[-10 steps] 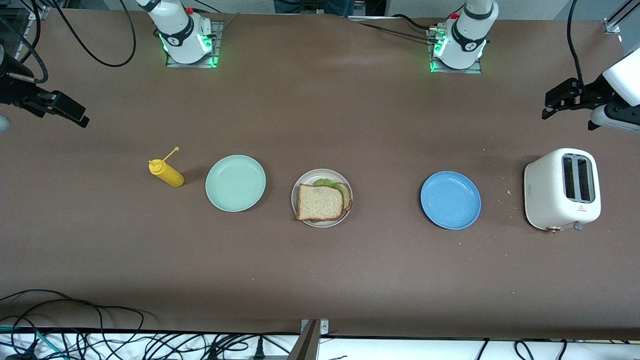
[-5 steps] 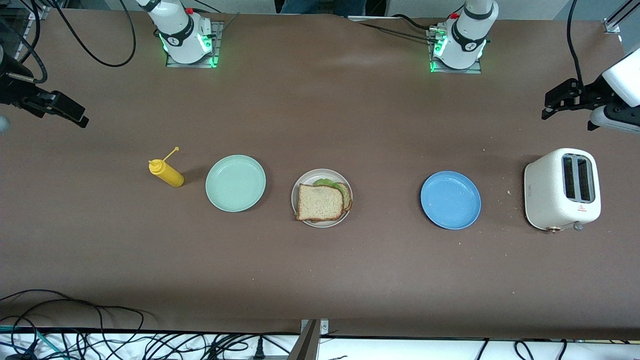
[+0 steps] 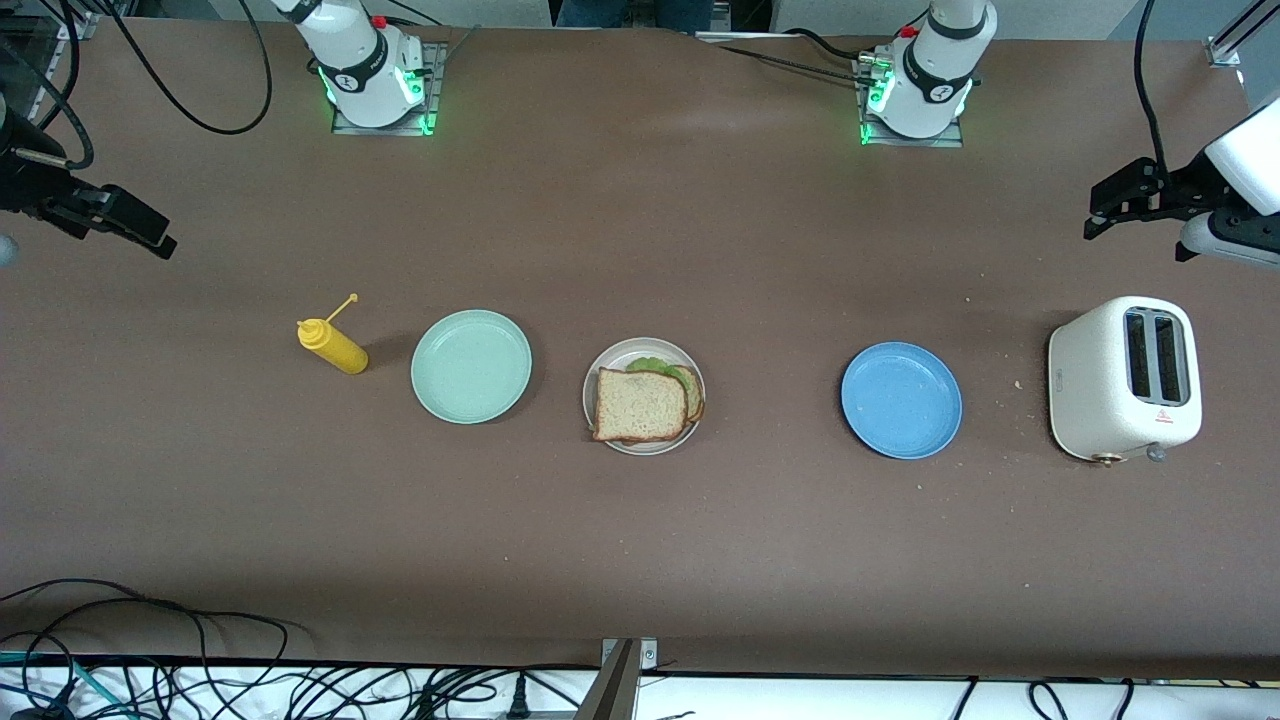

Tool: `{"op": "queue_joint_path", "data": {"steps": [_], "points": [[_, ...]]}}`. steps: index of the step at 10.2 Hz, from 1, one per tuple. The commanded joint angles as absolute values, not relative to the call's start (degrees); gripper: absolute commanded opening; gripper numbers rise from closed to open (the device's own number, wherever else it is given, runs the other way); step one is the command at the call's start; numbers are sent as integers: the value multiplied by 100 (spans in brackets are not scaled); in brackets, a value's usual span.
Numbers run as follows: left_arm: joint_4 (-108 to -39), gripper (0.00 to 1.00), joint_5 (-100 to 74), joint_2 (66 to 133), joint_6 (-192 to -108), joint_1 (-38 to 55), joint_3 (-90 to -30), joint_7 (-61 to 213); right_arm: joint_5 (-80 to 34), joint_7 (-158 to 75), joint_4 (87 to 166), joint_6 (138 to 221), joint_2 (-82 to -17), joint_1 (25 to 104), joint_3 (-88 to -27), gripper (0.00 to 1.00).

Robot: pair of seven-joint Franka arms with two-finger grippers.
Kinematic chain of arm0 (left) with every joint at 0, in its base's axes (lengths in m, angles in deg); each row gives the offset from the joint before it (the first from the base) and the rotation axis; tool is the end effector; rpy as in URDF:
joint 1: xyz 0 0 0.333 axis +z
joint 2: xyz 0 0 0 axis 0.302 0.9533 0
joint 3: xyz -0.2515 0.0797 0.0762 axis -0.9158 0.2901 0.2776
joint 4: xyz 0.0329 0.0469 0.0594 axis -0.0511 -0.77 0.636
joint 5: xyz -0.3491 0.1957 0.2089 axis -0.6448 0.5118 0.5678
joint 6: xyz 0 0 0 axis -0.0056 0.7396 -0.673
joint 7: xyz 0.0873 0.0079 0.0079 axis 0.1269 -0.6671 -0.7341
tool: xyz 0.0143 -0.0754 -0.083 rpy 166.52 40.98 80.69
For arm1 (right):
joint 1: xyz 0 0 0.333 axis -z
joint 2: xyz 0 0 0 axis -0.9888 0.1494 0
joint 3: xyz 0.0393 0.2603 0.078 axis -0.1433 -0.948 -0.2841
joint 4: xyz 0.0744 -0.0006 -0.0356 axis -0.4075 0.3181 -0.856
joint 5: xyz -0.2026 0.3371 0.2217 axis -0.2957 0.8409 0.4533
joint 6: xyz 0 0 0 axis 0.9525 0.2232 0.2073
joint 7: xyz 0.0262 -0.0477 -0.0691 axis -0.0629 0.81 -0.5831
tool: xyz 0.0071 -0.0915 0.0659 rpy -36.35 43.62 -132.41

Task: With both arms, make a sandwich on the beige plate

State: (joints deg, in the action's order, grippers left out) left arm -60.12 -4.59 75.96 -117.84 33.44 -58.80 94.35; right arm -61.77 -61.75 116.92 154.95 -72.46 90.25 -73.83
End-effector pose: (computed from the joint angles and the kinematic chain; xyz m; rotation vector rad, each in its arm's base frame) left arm 0.6143 -0.0137 0.5814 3.0976 -0.3599 -0.0900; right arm 0.6205 0.0155 0.5767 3.1013 -0.3621 0.0250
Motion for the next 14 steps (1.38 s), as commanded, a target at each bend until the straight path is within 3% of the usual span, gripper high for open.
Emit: {"op": "queue_joint_path", "data": {"steps": [1,14], "points": [[-5958,100,-355,7599,-11706,3366,-5903,9579,-6123,-6082,11555,15498,-7165,9090,-7351,100],[-5976,100,-320,7880,-11750,3436,-5886,9482,-6079,-6073,11564,15577,-7165,9081,-7351,100]]}}
